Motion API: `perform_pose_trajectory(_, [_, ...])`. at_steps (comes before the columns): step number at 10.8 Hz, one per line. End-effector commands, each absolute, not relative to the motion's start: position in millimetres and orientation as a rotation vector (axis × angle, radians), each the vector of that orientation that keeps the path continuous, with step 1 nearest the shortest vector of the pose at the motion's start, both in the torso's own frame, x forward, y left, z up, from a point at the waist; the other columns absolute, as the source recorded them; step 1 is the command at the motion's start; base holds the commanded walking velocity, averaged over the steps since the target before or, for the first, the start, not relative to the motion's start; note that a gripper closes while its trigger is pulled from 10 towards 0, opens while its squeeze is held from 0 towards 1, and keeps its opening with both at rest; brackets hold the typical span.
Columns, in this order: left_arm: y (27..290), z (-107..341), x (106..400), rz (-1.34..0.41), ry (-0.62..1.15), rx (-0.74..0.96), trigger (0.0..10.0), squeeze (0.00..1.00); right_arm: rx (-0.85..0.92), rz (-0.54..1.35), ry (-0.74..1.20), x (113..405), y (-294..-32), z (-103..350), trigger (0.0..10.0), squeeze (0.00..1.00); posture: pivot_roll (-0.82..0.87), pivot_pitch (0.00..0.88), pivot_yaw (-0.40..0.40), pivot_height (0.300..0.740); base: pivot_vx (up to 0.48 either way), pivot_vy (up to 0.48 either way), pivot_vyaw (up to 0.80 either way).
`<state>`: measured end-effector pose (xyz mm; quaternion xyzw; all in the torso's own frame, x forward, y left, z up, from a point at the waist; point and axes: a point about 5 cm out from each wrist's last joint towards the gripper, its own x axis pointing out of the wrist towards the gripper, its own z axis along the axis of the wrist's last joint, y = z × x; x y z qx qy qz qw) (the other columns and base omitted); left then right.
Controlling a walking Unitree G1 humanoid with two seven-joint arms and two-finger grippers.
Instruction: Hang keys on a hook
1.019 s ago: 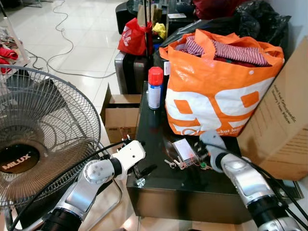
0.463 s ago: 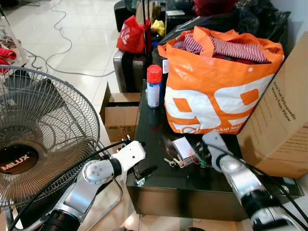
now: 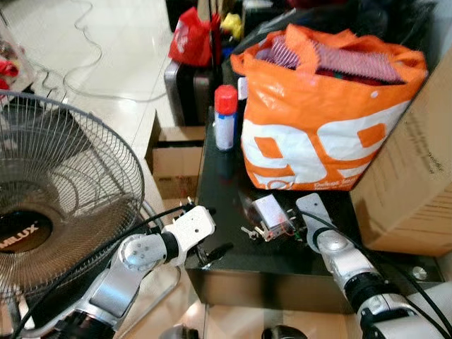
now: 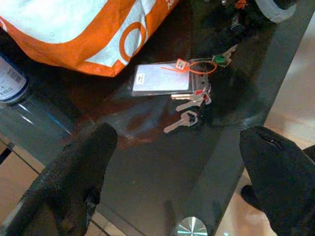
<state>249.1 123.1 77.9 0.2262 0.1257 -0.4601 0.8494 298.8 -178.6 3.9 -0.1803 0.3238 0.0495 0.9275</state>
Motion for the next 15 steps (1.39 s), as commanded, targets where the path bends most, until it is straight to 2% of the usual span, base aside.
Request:
perform_pose_trajectory(1, [126.7,78.4,244.8,-0.980,0.279,0.470,10.0,0.00,-0.332,0.085,0.665,299.0,-179.1,2.9,10.0,0.00,-0.06,0.144,0.037,0.740,0.000,0.000,0.00])
perform_pose_trajectory(4, [129.2,79.2,242.5,-0.983,0.297,0.478,10.0,0.00,-0.303,0.053,0.684,296.0,-183.1,-2.5,10.0,0.00,-0.05,0.139,0.041,0.740,0.000,0.000,0.00])
perform_pose_trajectory(5, [128.8,79.7,242.7,-0.985,0.298,0.479,10.0,0.00,-0.295,0.043,0.694,294.8,-185.2,-4.0,4.9,0.00,-0.06,0.134,0.043,0.740,0.000,0.000,0.00])
perform_pose_trajectory(6, [128.4,79.7,242.7,-0.988,0.300,0.479,10.0,0.00,-0.284,0.038,0.699,294.5,-186.0,-4.4,4.2,0.00,-0.06,0.131,0.044,0.740,0.000,0.000,0.00])
perform_pose_trajectory(7, [127.5,79.7,242.1,-0.992,0.303,0.479,10.0,0.00,-0.247,0.022,0.709,294.4,-186.0,-5.3,0.7,0.00,-0.06,0.124,0.042,0.740,0.000,0.000,0.00])
perform_pose_trajectory(8, [127.3,79.8,242.0,-0.993,0.303,0.479,10.0,0.00,-0.223,0.015,0.719,294.1,-185.9,-6.0,0.0,0.00,-0.06,0.123,0.042,0.740,0.000,0.000,0.00])
perform_pose_trajectory(10, [126.4,79.7,242.2,-0.996,0.306,0.476,10.0,0.00,-0.136,-0.011,0.766,292.1,-185.5,-9.1,0.0,0.00,-0.06,0.116,0.039,0.740,0.000,0.000,0.00])
perform_pose_trajectory(15, [127.4,80.4,245.3,-0.990,0.306,0.484,10.0,0.00,-0.091,-0.016,0.748,296.3,-187.0,-5.1,0.0,0.00,-0.06,0.116,0.039,0.740,0.000,0.000,0.00])
